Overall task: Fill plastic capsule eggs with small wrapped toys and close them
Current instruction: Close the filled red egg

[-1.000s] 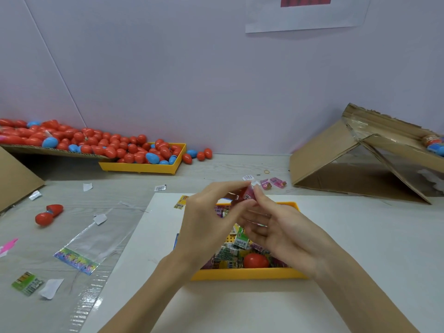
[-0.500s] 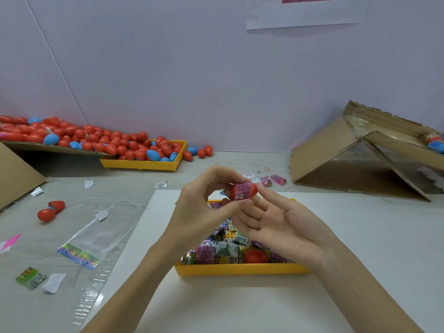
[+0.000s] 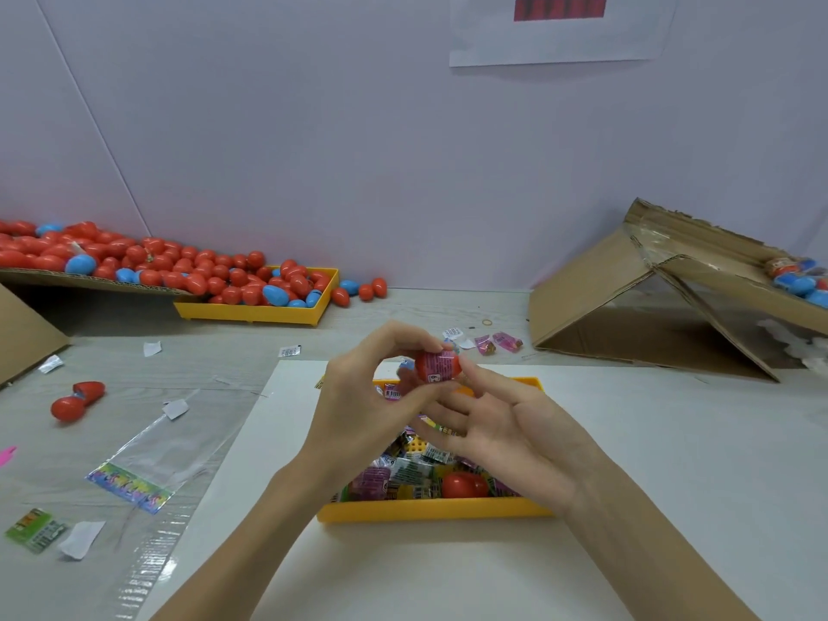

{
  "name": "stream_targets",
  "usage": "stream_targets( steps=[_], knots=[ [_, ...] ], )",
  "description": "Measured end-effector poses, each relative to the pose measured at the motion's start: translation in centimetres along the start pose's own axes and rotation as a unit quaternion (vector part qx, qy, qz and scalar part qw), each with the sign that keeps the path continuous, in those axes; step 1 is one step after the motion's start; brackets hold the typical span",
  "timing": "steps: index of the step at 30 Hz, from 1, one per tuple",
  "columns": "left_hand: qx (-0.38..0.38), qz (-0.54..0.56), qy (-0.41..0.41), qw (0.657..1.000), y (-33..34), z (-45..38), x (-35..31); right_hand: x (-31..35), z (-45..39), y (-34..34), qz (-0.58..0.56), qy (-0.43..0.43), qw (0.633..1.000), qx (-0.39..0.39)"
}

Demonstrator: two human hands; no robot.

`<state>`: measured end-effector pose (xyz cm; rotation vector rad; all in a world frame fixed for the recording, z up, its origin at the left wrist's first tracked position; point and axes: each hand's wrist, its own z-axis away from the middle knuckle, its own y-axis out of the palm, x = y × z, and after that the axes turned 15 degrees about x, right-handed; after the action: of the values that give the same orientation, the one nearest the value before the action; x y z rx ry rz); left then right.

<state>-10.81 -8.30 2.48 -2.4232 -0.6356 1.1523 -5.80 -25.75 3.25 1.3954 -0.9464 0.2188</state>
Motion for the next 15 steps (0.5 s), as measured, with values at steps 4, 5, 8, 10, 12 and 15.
stream_targets(
  steps=[4, 5, 8, 10, 12, 15],
  knots=[
    [0.022, -0.029, 0.000, 0.999, -0.4, -0.1, 0.7, -0.5, -0.3, 0.2, 0.356, -0.066, 0.921, -0.142],
    [0.038, -0.038, 0.003, 0.999, -0.4, -0.1, 0.8, -0.6, -0.2, 0.1, 0.441, -0.079, 0.878, -0.169],
    [0.062, -0.045, -0.026, 0.997, -0.1, 0.0, 1.0, -0.2, 0.0, -0.2, 0.528, -0.087, 0.821, -0.201],
    [0.048, -0.051, -0.052, 0.996, -0.1, 0.0, 1.1, 1.6, 0.0, -0.6, 0.467, -0.123, 0.846, -0.225],
    [0.029, -0.063, -0.061, 0.996, -0.4, 0.0, 1.2, 5.2, 0.1, -1.2, 0.297, -0.226, 0.904, -0.210],
    [0.017, -0.075, -0.061, 0.995, -0.9, -0.1, 1.4, 10.9, 0.6, -1.9, 0.086, -0.352, 0.917, -0.166]
  ],
)
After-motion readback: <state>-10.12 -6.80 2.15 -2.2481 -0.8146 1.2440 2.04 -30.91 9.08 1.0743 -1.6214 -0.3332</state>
